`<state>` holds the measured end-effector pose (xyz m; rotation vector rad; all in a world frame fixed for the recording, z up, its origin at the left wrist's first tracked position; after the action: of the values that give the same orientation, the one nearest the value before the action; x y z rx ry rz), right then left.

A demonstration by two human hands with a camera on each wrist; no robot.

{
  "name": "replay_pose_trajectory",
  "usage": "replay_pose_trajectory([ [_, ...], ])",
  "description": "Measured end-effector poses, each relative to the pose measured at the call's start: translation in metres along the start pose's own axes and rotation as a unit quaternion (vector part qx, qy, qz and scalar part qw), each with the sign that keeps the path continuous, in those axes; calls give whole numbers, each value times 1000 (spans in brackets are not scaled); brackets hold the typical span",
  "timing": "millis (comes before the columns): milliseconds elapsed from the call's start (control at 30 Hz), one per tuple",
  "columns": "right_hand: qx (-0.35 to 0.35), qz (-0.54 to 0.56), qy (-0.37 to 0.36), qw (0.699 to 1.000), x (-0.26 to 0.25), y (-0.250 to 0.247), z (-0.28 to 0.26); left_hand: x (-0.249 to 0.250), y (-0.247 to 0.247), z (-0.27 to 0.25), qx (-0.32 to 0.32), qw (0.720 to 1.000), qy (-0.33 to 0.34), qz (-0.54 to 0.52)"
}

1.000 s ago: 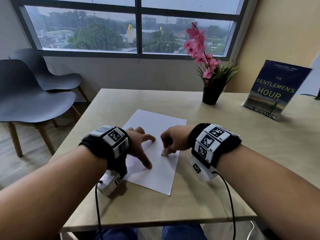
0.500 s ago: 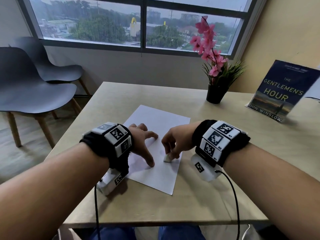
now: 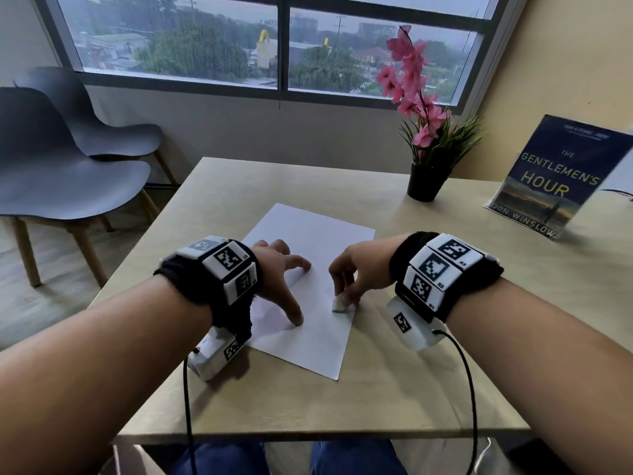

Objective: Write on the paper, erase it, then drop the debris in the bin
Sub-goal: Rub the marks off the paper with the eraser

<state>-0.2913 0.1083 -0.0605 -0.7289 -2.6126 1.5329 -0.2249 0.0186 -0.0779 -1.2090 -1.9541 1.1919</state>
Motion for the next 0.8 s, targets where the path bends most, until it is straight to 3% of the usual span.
replay_pose_trajectory([
  [100, 25, -4, 11, 1000, 5, -6, 2, 0, 0, 0, -2, 1000, -2, 2],
  [300, -29, -6, 0, 1000, 2, 6, -4, -1, 1, 0, -2, 1000, -2, -3],
  [500, 40, -27, 28, 998, 9, -13, 8, -1, 0, 0, -1, 1000, -4, -2],
  [667, -25, -2, 11, 1000, 5, 4, 1, 0, 0, 0, 1, 1000, 0, -4],
  [800, 20, -21, 35, 999, 11, -10, 8, 1, 0, 0, 6, 1000, 2, -6],
])
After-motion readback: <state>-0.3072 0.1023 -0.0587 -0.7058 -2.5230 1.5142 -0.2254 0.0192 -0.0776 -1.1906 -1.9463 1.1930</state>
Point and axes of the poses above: each hand's wrist, its own z-axis towards the middle knuckle, its own y-axis out of the palm, x = y × z, the point moved 10 cm from there along z, towards the middle knuckle, and after that the axes turned 4 degrees about -y, right-handed, at the moved point
